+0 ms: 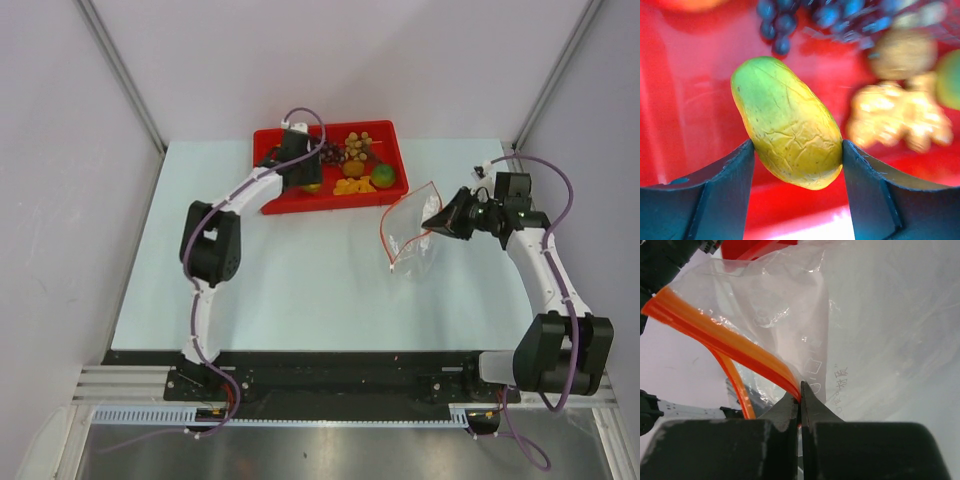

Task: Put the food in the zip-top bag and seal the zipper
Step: Pick up the fake fruit from the bin, then place the fake fruit in the zipper food storage bag.

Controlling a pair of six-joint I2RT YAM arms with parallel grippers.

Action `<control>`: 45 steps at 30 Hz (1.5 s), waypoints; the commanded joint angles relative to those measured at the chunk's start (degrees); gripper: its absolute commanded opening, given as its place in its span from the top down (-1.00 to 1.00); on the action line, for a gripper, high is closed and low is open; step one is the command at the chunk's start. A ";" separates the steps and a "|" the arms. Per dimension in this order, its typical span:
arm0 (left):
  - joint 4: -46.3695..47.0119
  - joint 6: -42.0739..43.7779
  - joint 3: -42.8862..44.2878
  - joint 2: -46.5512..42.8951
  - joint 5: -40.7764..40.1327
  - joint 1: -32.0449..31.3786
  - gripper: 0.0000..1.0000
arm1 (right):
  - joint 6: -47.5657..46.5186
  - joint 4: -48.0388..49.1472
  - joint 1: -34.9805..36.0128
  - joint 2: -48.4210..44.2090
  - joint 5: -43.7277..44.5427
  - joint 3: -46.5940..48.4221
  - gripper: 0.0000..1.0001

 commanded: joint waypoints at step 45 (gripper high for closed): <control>-9.23 28.11 -6.21 -27.81 17.47 -28.37 0.01 | 19.93 14.12 1.33 -3.53 -13.23 -9.84 1.00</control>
